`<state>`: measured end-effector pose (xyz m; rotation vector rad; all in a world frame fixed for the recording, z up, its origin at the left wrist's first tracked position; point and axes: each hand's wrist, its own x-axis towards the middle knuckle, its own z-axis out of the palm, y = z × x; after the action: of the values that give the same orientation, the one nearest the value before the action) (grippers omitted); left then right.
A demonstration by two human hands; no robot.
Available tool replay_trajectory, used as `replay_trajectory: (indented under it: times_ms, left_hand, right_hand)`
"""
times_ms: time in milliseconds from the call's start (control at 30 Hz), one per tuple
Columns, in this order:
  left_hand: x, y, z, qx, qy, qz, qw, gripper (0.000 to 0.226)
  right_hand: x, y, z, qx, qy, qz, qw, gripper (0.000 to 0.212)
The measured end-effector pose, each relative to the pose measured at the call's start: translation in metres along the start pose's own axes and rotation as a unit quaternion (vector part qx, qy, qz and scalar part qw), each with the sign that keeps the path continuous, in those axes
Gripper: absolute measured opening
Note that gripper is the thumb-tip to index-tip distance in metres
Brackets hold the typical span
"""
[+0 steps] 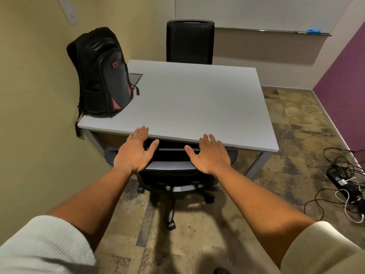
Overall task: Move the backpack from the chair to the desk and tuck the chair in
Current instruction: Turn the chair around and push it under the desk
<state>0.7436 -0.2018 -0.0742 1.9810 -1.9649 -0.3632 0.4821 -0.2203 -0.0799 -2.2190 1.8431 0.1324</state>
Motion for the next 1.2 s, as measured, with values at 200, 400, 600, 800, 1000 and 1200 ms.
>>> replay_trajectory:
  times_ms: [200,400,600,800,1000,1200]
  left_hand:
    - [0.027,-0.01,-0.001,0.006,-0.035,0.004,0.999,0.08]
    - [0.049,-0.011,0.0,0.009,-0.034,0.028,0.999,0.079]
    - [0.063,-0.012,-0.001,0.007,-0.03,0.039,0.999,0.078]
    - [0.074,-0.017,-0.004,0.013,-0.034,0.041,0.998,0.077]
    - [0.083,-0.015,-0.005,0.009,-0.04,0.036,0.999,0.077]
    - [0.093,-0.014,-0.002,0.008,-0.044,0.032,0.998,0.079]
  right_hand:
    - [0.019,-0.006,-0.002,0.003,0.005,0.019,1.0,0.098]
    - [0.034,-0.006,-0.007,0.014,0.01,0.031,0.999,0.097]
    - [0.042,-0.008,-0.011,0.013,0.012,0.041,0.999,0.096]
    - [0.05,-0.013,-0.012,0.027,0.013,0.05,0.998,0.095]
    - [0.058,-0.011,-0.014,0.028,0.018,0.054,0.998,0.094]
    - [0.068,-0.007,-0.015,0.023,0.02,0.052,0.998,0.095]
